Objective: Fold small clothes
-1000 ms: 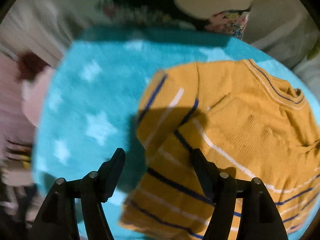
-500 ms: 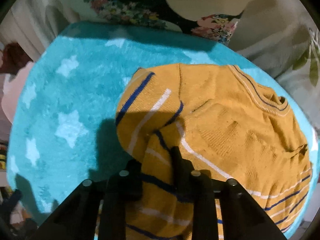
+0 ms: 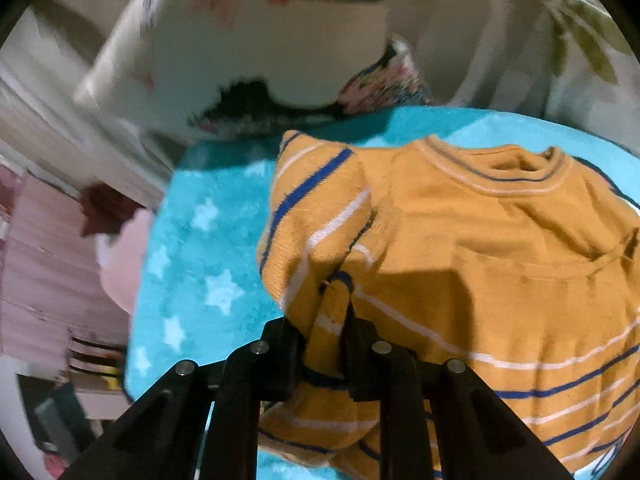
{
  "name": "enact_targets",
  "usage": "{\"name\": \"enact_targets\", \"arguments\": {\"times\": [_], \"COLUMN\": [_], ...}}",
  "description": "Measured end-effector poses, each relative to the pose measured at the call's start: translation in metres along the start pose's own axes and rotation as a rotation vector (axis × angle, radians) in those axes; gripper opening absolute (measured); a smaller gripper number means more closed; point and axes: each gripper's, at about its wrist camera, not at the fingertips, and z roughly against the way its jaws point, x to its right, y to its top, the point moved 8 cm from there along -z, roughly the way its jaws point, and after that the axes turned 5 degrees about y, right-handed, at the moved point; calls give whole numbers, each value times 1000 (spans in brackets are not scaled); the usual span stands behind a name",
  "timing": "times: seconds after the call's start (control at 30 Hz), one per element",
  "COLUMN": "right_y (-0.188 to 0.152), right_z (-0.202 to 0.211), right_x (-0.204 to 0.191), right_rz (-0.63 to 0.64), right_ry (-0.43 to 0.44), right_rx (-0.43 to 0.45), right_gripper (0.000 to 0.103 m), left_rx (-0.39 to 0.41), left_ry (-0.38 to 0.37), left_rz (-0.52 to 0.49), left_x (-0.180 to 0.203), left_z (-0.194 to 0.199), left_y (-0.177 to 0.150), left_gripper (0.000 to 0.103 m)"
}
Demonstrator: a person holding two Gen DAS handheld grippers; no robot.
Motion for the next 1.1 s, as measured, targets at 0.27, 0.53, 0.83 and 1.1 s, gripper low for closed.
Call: {"name": "enact_targets", "arguments": {"times": [0.27,0.53,0.83,1.1], "right_y": [4,-3,-43,-33], "right_z": [86,163,170,244], "right_x": [82,188,289,235], "right_rz": [-139,-289,-396,-184], "right_ry": [147,214,219,169], "right_rx": [101,209,157,242], "right_gripper": [17,17,23,32], "left_rx": [51,-31,-140,-58], "left_ry": [-97,-192,-159,-56], "left_rz": [-79,-199,-262,-182], "left_x": [104,224,261,215], "left_z": [8,-15,-49,-15], "left_y": [7,-32,-96,-86], "left_gripper": [94,94,94,94]}}
